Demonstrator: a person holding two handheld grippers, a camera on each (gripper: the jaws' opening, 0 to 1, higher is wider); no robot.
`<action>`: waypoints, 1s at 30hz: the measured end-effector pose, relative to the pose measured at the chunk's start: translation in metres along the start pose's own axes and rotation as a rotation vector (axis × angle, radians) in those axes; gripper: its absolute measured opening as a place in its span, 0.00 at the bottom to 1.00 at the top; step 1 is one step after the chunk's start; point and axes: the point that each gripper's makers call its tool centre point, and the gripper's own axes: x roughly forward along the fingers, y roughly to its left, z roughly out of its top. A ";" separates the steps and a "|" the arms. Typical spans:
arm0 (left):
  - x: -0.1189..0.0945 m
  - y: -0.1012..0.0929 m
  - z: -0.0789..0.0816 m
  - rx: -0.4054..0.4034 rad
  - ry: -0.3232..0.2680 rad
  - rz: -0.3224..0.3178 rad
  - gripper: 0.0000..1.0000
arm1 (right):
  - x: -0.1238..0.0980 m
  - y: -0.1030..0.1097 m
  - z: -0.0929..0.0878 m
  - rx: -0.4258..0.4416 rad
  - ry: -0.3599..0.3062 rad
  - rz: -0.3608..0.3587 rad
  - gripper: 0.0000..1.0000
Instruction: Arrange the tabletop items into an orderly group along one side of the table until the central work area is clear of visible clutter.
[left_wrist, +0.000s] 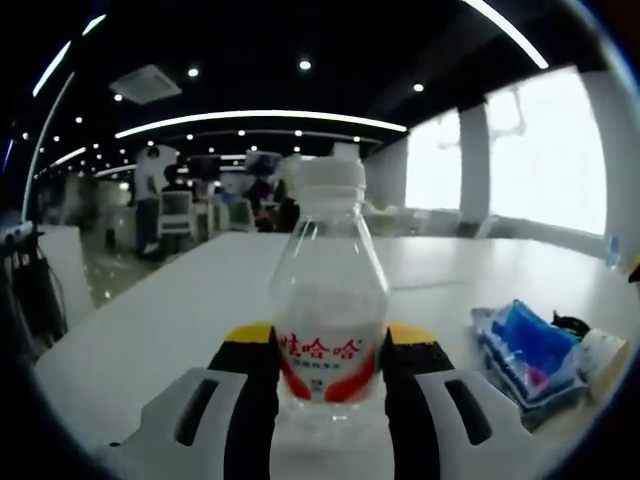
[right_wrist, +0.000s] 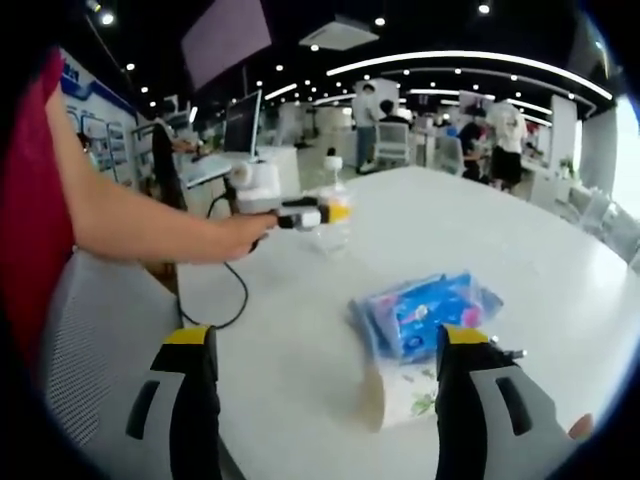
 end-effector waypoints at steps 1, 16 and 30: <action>-0.001 0.000 0.000 0.001 -0.007 0.002 0.37 | 0.000 0.000 0.000 -0.001 -0.001 -0.001 0.89; -0.003 -0.003 -0.005 0.028 -0.034 -0.020 0.37 | -0.002 -0.002 0.001 -0.006 0.002 -0.006 0.89; -0.002 0.002 -0.008 0.037 -0.007 0.074 0.36 | 0.001 -0.001 -0.001 -0.009 0.011 0.001 0.89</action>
